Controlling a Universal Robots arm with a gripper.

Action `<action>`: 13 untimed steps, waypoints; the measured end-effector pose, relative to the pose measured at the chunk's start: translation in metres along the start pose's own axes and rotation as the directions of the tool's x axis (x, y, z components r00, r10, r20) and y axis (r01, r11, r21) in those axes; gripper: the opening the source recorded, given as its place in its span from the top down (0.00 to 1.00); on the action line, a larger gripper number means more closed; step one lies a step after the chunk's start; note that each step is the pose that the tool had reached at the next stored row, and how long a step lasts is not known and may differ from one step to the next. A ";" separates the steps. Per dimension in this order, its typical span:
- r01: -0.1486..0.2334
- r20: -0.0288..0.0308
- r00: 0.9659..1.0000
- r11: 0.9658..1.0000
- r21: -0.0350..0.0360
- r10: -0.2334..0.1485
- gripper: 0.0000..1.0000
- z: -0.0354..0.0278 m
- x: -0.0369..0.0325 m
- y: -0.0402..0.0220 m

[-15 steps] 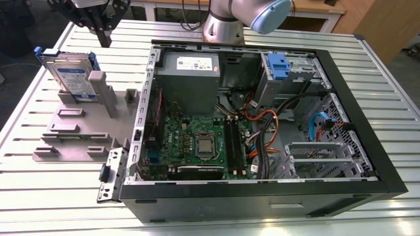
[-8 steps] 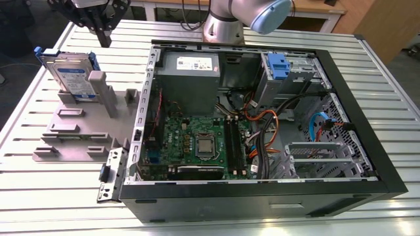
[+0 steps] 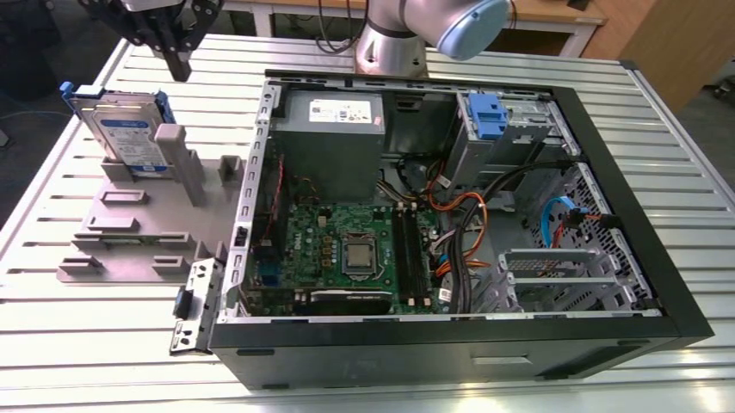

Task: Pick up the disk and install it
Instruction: 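Reach for the disk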

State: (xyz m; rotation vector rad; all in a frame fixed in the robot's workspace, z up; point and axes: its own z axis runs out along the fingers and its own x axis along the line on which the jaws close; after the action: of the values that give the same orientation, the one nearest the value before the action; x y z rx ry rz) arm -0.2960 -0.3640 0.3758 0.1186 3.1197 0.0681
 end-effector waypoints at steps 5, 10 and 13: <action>0.000 0.000 1.000 1.000 0.000 0.000 0.89 0.0001 0.0038 0.0038; 0.000 0.000 1.000 1.000 0.000 0.000 0.89 0.0002 0.0092 0.0086; 0.000 0.000 1.000 1.000 0.000 0.000 0.89 0.0002 0.0126 0.0101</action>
State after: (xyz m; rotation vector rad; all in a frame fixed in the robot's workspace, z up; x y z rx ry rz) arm -0.3078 -0.3529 0.3758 0.1185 3.1199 0.0680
